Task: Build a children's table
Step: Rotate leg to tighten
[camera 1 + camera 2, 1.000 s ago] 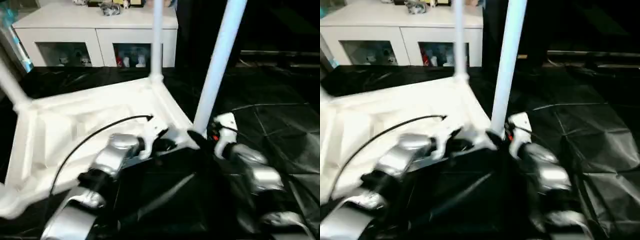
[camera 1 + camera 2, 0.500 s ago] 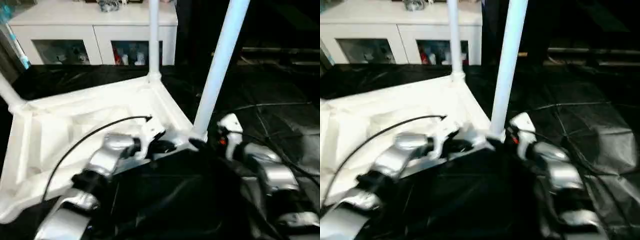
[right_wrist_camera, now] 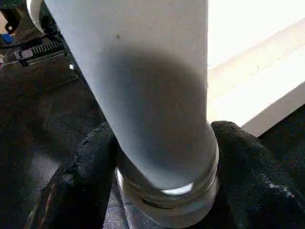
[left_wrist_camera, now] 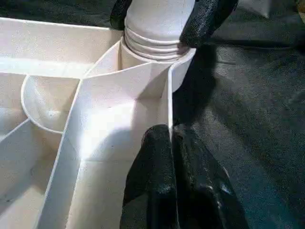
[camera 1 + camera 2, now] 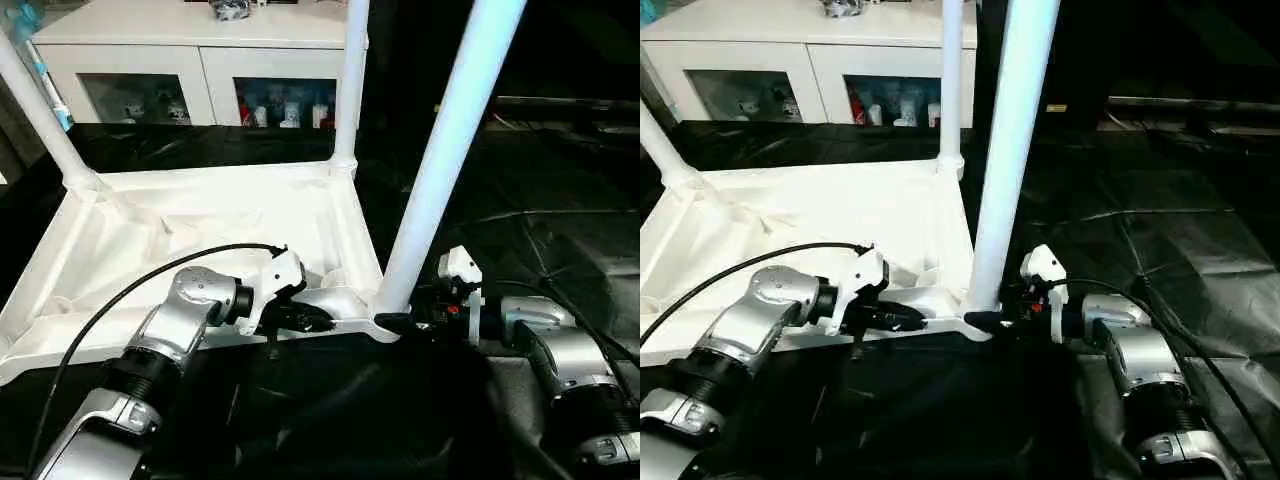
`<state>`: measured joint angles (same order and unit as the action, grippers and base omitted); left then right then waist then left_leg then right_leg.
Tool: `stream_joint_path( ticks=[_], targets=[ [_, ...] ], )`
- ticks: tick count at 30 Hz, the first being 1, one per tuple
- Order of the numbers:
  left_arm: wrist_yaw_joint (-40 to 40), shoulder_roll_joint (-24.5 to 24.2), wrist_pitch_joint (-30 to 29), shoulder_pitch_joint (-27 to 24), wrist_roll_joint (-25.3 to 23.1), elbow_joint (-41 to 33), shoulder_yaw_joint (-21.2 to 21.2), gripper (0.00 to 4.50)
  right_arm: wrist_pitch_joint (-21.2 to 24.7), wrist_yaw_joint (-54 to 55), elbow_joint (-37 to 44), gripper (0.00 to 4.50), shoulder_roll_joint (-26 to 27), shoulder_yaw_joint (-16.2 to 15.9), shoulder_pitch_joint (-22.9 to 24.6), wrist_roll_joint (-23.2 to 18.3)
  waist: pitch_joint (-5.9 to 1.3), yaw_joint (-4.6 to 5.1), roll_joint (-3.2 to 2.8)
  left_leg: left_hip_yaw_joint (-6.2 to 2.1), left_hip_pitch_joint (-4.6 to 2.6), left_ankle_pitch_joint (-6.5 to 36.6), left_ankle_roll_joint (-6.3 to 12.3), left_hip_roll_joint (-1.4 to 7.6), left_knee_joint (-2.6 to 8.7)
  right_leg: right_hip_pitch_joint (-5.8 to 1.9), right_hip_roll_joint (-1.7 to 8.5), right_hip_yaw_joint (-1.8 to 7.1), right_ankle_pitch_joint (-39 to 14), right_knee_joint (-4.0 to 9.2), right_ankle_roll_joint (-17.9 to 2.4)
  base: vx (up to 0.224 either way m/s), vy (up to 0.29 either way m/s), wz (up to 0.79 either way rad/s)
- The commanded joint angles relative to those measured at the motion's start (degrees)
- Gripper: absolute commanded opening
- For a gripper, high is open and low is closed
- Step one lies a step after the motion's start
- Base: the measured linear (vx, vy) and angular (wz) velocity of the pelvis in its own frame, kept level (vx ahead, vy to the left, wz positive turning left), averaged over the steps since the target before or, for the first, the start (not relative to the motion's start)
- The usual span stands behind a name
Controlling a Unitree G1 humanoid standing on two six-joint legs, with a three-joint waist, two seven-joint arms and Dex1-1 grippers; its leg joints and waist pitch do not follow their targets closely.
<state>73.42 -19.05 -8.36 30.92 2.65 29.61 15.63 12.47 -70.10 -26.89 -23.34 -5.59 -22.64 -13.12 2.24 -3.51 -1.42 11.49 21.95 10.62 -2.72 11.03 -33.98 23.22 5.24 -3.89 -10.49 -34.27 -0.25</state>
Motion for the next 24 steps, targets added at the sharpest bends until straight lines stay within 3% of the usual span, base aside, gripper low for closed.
stream_joint_path(
  ticks=[1, 5, 8, 10, 11, 12, 14, 16, 17, 18, 19, 22, 23, 24],
  targets=[
    [0.88, 0.51, 0.21, 0.38, 1.90, -2.73, 0.33, 0.00, 1.62, -3.40, 1.44, 2.76, 0.87, -2.78, 0.62, -1.27, -3.44, -0.25, 0.60, -0.90, -1.09, 9.36, 4.48, 2.63, 3.85, -2.90, 3.20, 2.31, -6.81, 3.23, -15.49, 0.000, 0.000, 0.00],
    [-2.37, 1.44, -0.24, 0.55, 1.06, -2.31, 0.06, 0.00, 1.93, -1.61, 2.00, 2.75, 1.94, -2.05, 1.44, -1.71, -3.53, -0.33, 0.65, -0.85, -1.10, 8.13, 5.12, 2.62, 3.69, -2.91, 3.20, 2.28, -5.41, 3.07, -15.72, 0.000, 0.000, 0.00],
    [-8.88, 3.99, -0.59, 2.07, -0.62, 0.32, -1.00, 0.00, 0.18, 7.55, -1.80, 2.75, 4.75, 0.27, 0.66, 0.25, -3.36, -0.26, 0.65, -0.84, -1.10, 8.84, 4.71, 2.59, 3.78, -2.67, 3.25, 2.35, -7.02, 3.33, -15.44, 0.000, 0.000, 0.00],
    [-16.51, 7.10, -0.55, 4.12, -2.41, 3.79, -2.03, 0.00, -1.95, 19.61, -6.87, 2.74, 8.21, 2.97, -0.54, 2.81, -3.06, 0.36, 0.76, -1.05, -1.44, 12.96, 1.87, 2.30, 4.09, -2.39, 3.41, 2.37, -14.95, 4.30, -13.54, 0.000, 0.000, 0.00],
    [-17.77, 7.57, -0.47, 4.46, -2.69, 4.37, -2.17, 0.00, -2.20, 21.55, -7.44, 2.74, 8.80, 3.42, -0.67, 3.04, -3.06, 0.36, 0.76, -1.05, -1.44, 12.96, 1.87, 2.30, 4.09, -2.39, 3.41, 2.37, -14.95, 4.30, -13.54, 0.000, 0.000, 0.00],
    [-21.80, 9.08, -0.20, 5.53, -3.56, 6.19, -2.59, 0.00, -3.00, 27.75, -9.18, 2.74, 10.68, 4.89, -1.01, 3.71, -2.92, 0.71, 0.65, -1.28, -1.38, 14.38, 0.42, 2.22, 4.30, -2.35, 3.47, 2.40, -18.65, 4.62, -11.98, 0.000, 0.000, 0.00],
    [-23.00, 9.51, -0.10, 5.83, -3.82, 6.70, -2.70, 0.00, -3.23, 29.57, -9.61, 2.74, 11.23, 5.32, -1.08, 3.89, -3.03, 0.82, 0.83, -1.42, -1.27, 14.46, 0.32, 2.18, 4.39, -2.65, 3.47, 2.31, -19.31, 4.75, -11.07, 0.000, 0.000, 0.00],
    [-31.82, 14.62, -1.18, 8.47, -4.00, 10.43, -4.12, 0.00, -2.57, 41.88, -12.16, 2.74, 16.33, 7.51, -1.40, 4.60, -3.07, 1.11, 0.49, -1.34, -1.40, 14.83, 0.88, 2.17, 4.38, -2.34, 3.28, 2.41, -18.09, 4.87, -10.96, 0.000, 0.000, 0.00],
    [-33.50, 15.77, -1.36, 8.93, -4.02, 11.03, -4.25, 0.00, -2.34, 44.20, -12.60, 2.74, 17.50, 7.80, -1.51, 4.79, -2.86, 1.35, 0.53, -1.21, -1.57, 15.40, 0.30, 2.10, 4.45, -1.99, 3.11, 2.44, -18.28, 5.00, -11.12, 0.000, 0.000, 0.00],
    [-34.24, 16.56, -1.31, 9.05, -4.20, 11.18, -3.97, 0.00, -2.44, 44.72, -12.64, 2.74, 18.40, 7.45, -1.60, 5.02, -2.87, 1.32, 0.57, -1.23, -1.76, 16.20, 0.13, 2.03, 4.45, -1.95, 3.18, 2.39, -19.44, 5.20, -10.90, 0.000, 0.000, 0.00],
    [-34.04, 16.94, -1.19, 8.90, -4.44, 11.01, -3.44, 0.00, -2.65, 44.53, -12.43, 2.74, 19.09, 6.91, -1.71, 5.25, -2.89, 1.35, 0.24, -1.47, -1.57, 16.89, 0.03, 1.98, 4.55, -2.30, 3.30, 2.28, -20.70, 5.26, -10.44, 0.000, 0.000, 0.00],
    [-32.71, 18.46, -0.46, 8.42, -4.95, 10.71, -2.20, 0.00, -4.44, 42.50, -11.98, 2.74, 21.65, 6.08, -2.60, 4.72, -3.07, 1.40, 0.38, -1.45, -1.34, 16.52, 0.90, 2.08, 4.60, -2.47, 3.26, 2.34, -17.71, 5.17, -10.53, 0.000, 0.000, 0.00],
    [-32.68, 18.54, -0.36, 8.44, -4.98, 10.79, -2.18, 0.00, -4.60, 42.46, -12.03, 3.29, 21.79, 6.09, -2.68, 4.64, -3.05, 1.47, 0.25, -1.39, -1.33, 16.45, 1.19, 2.06, 4.62, -2.48, 3.16, 2.34, -16.77, 5.12, -10.83, 0.000, 0.000, 0.00],
    [-31.04, 18.40, 0.19, 8.13, -4.79, 10.40, -1.72, 0.00, -4.91, 40.86, -11.58, 3.43, 22.00, 5.52, -3.09, 4.16, -3.02, 1.48, 0.32, -1.37, -1.31, 16.53, 1.34, 2.04, 4.62, -2.49, 3.18, 2.35, -16.74, 5.13, -10.93, 0.000, 0.000, 0.00]
  ],
)
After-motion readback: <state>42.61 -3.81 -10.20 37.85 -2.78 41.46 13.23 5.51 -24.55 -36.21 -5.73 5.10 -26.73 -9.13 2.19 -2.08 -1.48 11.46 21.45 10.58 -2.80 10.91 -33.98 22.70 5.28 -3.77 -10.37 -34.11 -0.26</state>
